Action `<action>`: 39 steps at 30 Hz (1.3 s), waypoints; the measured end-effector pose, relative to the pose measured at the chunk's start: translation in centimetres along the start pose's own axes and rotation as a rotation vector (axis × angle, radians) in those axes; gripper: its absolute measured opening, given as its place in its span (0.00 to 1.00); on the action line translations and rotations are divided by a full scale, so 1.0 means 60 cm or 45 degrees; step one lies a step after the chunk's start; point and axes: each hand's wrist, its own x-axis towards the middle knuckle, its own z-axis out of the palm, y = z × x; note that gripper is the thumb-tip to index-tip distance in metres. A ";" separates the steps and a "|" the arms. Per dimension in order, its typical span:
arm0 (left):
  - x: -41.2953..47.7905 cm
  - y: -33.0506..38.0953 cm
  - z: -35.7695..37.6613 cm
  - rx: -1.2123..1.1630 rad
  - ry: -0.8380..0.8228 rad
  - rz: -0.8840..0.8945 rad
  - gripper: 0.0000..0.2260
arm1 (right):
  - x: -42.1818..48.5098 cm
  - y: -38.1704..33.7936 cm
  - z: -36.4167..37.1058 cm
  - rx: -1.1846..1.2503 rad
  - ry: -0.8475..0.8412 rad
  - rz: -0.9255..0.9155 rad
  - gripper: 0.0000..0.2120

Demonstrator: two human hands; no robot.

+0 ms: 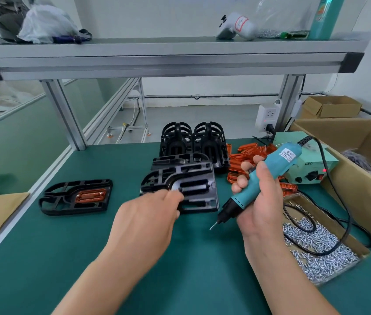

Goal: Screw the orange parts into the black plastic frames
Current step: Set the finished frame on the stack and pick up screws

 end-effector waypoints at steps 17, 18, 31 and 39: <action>-0.124 0.059 0.031 -0.176 -0.431 0.078 0.12 | -0.001 -0.041 -0.011 -0.016 0.246 -0.150 0.10; -0.131 0.061 0.042 -0.215 -0.338 0.074 0.13 | -0.004 -0.045 -0.014 -0.006 0.251 -0.144 0.11; -0.105 0.071 0.001 -0.283 -0.489 -0.011 0.20 | 0.003 -0.094 -0.041 0.119 0.334 -0.100 0.13; 0.067 0.110 -0.025 -0.489 -0.254 -0.059 0.09 | 0.012 -0.103 -0.069 0.116 0.379 -0.142 0.09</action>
